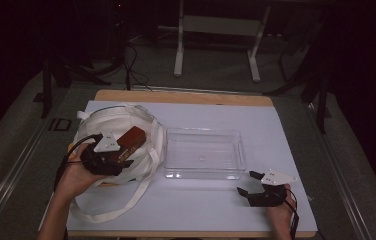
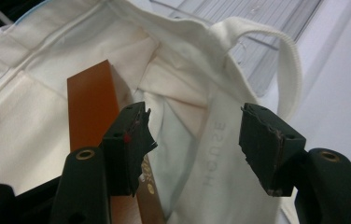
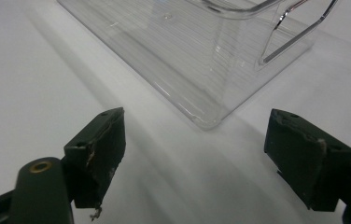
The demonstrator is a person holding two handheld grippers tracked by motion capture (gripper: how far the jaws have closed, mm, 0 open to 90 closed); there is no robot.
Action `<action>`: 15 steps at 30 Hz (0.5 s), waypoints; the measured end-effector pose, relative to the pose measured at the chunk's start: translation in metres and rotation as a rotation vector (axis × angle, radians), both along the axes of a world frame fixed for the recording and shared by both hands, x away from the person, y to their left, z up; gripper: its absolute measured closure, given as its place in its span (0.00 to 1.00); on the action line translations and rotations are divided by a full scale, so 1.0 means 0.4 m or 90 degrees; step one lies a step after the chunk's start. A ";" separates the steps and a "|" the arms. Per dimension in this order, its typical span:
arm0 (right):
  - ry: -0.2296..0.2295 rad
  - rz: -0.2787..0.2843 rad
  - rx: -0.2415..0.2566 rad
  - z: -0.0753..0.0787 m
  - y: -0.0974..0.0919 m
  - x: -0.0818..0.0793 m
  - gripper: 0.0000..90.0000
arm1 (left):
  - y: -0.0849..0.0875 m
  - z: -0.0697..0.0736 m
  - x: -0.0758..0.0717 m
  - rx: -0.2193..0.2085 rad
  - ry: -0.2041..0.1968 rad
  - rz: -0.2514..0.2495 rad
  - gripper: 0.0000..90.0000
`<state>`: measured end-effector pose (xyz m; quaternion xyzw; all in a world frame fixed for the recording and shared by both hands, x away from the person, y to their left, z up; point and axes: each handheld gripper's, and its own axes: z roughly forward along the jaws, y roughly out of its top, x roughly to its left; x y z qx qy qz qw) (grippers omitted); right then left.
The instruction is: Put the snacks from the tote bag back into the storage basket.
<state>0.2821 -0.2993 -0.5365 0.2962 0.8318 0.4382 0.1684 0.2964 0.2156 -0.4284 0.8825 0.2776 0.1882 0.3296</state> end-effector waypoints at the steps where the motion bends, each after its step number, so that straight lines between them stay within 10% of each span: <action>1: 0.000 0.000 0.000 0.000 0.000 0.000 0.23 | 0.002 -0.001 0.002 0.000 0.001 0.001 0.47; 15: 0.000 0.000 0.000 0.000 0.000 0.000 0.23 | 0.025 -0.018 0.033 0.012 0.023 0.035 0.45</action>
